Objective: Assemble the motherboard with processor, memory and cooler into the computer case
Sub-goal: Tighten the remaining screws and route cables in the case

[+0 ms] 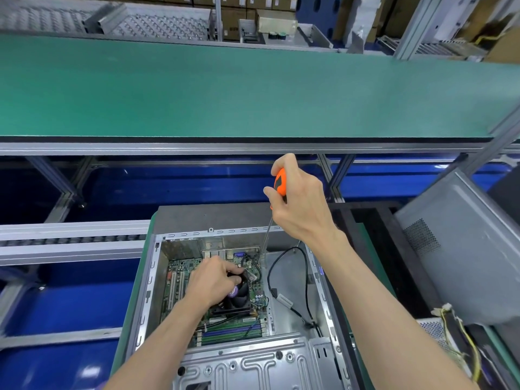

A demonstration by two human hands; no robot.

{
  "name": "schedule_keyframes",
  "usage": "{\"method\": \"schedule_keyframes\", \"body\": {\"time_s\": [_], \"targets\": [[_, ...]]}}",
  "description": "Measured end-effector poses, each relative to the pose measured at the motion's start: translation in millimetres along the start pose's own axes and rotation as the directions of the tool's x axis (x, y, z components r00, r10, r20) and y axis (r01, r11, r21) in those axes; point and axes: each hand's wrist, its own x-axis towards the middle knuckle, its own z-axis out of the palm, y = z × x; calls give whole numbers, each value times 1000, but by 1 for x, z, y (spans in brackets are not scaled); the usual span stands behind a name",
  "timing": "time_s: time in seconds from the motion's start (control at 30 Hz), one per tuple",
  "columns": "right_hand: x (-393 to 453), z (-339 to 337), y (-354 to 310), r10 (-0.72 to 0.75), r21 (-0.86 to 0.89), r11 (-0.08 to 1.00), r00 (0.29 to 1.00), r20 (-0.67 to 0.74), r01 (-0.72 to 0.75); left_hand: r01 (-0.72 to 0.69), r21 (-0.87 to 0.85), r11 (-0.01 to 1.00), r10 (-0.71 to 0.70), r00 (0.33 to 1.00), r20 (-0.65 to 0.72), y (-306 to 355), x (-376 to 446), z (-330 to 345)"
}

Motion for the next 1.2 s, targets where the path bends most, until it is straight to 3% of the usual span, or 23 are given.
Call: {"method": "schedule_keyframes", "body": {"time_s": [0.57, 0.8, 1.2], "targets": [[3, 1, -3, 2, -11, 1000, 999, 52, -1, -9, 13, 1000, 9, 1000, 2, -2, 2, 0], [9, 2, -10, -86, -28, 995, 985, 147, 91, -16, 20, 1000, 16, 1000, 9, -1, 2, 0], [29, -4, -19, -18, -213, 972, 934, 357, 100, -10, 15, 1000, 10, 1000, -1, -5, 5, 3]]}}
